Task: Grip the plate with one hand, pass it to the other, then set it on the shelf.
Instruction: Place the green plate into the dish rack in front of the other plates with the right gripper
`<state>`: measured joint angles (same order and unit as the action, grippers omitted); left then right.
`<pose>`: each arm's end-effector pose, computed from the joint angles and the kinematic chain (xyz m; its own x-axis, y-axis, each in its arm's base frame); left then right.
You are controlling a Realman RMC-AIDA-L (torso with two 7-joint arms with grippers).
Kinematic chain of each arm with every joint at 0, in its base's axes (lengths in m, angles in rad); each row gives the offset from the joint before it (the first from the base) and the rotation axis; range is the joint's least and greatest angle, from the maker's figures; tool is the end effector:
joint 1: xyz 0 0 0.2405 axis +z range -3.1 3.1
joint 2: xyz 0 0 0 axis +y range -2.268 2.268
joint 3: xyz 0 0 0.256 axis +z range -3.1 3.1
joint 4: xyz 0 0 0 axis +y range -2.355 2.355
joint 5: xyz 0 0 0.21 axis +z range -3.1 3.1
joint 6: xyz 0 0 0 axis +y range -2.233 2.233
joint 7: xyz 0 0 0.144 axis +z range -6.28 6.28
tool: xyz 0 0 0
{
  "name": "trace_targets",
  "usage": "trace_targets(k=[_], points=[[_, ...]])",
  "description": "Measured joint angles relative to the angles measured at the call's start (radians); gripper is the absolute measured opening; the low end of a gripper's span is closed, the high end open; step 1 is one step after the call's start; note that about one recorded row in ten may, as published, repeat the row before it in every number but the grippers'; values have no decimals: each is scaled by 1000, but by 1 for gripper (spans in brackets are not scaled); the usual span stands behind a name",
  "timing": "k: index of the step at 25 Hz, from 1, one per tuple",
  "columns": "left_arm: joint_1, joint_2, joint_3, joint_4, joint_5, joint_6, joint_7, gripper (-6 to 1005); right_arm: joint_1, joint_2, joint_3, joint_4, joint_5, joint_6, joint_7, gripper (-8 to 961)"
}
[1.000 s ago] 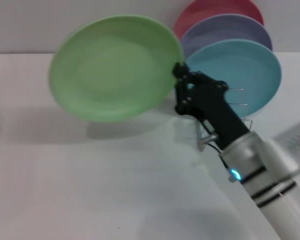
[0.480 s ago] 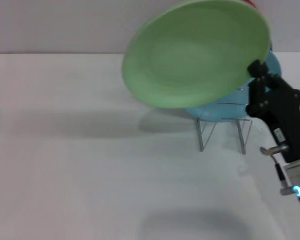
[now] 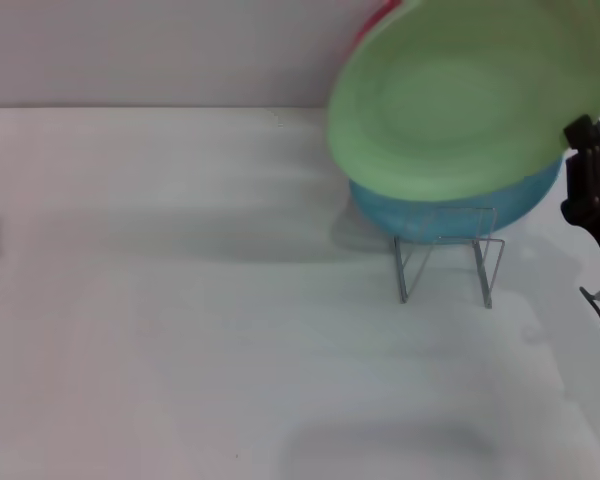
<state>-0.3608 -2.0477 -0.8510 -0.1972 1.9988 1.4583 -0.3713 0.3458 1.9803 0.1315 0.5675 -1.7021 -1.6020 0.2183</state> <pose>-0.3430 0.3035 0.0534 0.4322 -0.3616 0.8261 0.8927 0.0415 -0.4488 0.2683 0.2646 -0.0241 0.3134 0.2136 -0.9253 -0.8582 -0.3535 -0.3723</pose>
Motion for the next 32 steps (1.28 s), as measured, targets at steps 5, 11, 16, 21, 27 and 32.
trace_targets(k=[5, 11, 16, 21, 27, 32], points=[[-11, -5, -1, 4, 0, -12, 1, 566, -21, 2, 1, -14, -1, 2, 6, 17], [-18, -8, 5, 1, 1, -12, 1, 566, -28, 16, 0, -79, -4, 0, 40, 16], [-19, -8, 7, -2, 10, -12, 1, 566, -26, 69, 0, -219, -5, -9, 142, 16], [-20, -8, 7, -5, 21, -12, 2, 567, -20, 96, -2, -304, -6, -18, 190, 16], [-20, -8, 7, -6, 26, -9, 2, 567, -21, 96, -1, -314, -6, -17, 186, 16], [-18, -8, 7, -8, 30, -3, 2, 567, -27, 98, 2, -314, 1, -11, 181, 16]])
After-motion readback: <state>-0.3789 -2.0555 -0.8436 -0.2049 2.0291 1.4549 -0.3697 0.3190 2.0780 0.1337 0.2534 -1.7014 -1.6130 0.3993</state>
